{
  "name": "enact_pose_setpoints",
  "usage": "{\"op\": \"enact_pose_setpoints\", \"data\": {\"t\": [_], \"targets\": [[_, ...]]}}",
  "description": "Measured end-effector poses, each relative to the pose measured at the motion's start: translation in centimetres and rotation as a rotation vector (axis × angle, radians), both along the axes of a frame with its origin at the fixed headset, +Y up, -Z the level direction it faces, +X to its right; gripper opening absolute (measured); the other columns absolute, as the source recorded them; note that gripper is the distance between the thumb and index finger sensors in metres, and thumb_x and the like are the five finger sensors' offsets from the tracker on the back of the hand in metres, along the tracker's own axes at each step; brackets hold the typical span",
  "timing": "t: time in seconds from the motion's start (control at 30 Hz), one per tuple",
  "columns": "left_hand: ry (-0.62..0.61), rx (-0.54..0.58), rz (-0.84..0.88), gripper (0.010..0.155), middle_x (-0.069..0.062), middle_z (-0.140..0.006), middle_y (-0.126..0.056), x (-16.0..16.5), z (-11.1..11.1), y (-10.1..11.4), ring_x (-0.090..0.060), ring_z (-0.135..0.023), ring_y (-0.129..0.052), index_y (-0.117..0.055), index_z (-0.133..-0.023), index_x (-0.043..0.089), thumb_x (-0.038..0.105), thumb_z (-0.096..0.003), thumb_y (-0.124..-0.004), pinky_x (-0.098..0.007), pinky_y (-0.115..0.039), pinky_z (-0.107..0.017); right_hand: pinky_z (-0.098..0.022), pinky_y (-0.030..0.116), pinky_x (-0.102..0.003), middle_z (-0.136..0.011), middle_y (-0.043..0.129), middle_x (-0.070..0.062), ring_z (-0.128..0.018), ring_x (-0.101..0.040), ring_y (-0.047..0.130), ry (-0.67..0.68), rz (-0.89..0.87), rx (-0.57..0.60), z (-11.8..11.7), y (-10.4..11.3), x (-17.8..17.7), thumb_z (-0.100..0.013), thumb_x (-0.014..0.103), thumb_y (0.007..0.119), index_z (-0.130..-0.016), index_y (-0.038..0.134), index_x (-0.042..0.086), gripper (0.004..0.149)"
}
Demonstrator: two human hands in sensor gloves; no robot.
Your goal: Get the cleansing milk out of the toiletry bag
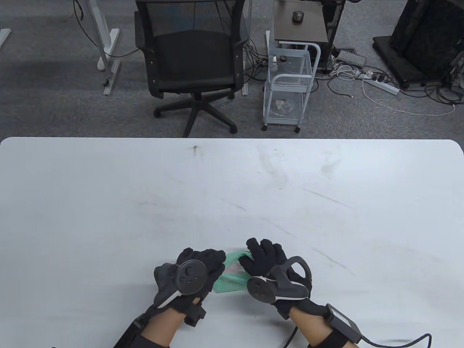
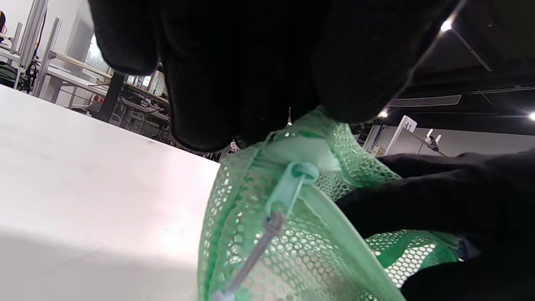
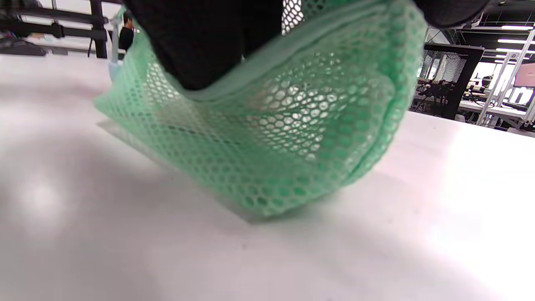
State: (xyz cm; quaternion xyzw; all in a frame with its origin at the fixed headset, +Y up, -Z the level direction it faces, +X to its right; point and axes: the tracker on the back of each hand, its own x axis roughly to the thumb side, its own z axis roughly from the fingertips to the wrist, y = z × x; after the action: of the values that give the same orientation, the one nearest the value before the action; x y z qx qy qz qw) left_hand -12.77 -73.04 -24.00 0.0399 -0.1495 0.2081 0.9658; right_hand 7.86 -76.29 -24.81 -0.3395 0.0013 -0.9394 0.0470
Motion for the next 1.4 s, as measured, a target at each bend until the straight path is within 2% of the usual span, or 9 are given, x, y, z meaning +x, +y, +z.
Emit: {"op": "enact_pose_setpoints", "data": {"t": [0.13,0.33,0.53,0.87,1.4], "targets": [[0.001,0.002,-0.023,0.053,-0.007,-0.099,-0.096,0.2,0.0,0.0,-0.039,-0.086,-0.097,-0.086,-0.096,0.027,0.042,-0.0456,-0.094,-0.063,-0.068,-0.07,-0.065,0.055,-0.076,-0.119,0.049,-0.034,-0.094,-0.07,0.059,-0.023,0.015,-0.015,-0.5,-0.6,-0.1,-0.05,0.033,0.093,-0.107,0.07,0.011,0.065],[-0.002,-0.009,-0.045,0.056,-0.008,-0.1,-0.095,0.4,-0.1,-0.2,-0.039,-0.088,-0.096,-0.084,-0.098,0.028,0.044,-0.0455,-0.093,-0.064,-0.067,-0.071,-0.064,0.056,-0.076,-0.118,0.05,-0.034,-0.093,-0.07,0.06,-0.045,0.001,-0.041,-1.1,-1.5,0.2,-0.051,0.032,0.092,-0.108,0.068,0.009,0.066],[0.001,-0.01,-0.048,0.056,-0.008,-0.1,-0.094,0.5,0.0,-0.2,-0.039,-0.088,-0.096,-0.083,-0.099,0.027,0.044,-0.0458,-0.093,-0.064,-0.066,-0.071,-0.064,0.058,-0.075,-0.115,0.057,-0.035,-0.092,-0.069,0.063,-0.061,-0.025,-0.007,-1.5,-1.8,0.2,-0.055,0.03,0.086,-0.104,0.073,0.008,0.056],[0.004,-0.018,-0.057,0.056,-0.009,-0.101,-0.094,0.6,-0.1,-0.2,-0.04,-0.089,-0.095,-0.083,-0.099,0.028,0.044,-0.0459,-0.093,-0.064,-0.066,-0.071,-0.064,0.057,-0.075,-0.117,0.053,-0.035,-0.093,-0.069,0.062,-0.084,0.02,-0.054,-1.8,-2.8,0.0,-0.052,0.037,0.089,-0.105,0.071,0.004,0.065],[0.007,-0.025,-0.078,0.056,-0.009,-0.101,-0.094,0.8,-0.2,-0.2,-0.04,-0.088,-0.095,-0.084,-0.098,0.027,0.044,-0.046,-0.093,-0.064,-0.066,-0.071,-0.064,0.058,-0.075,-0.116,0.056,-0.033,-0.092,-0.068,0.064,-0.033,-0.031,-0.036,-1.5,-2.5,-0.1,-0.05,0.036,0.093,-0.1,0.076,0.001,0.064]]}}
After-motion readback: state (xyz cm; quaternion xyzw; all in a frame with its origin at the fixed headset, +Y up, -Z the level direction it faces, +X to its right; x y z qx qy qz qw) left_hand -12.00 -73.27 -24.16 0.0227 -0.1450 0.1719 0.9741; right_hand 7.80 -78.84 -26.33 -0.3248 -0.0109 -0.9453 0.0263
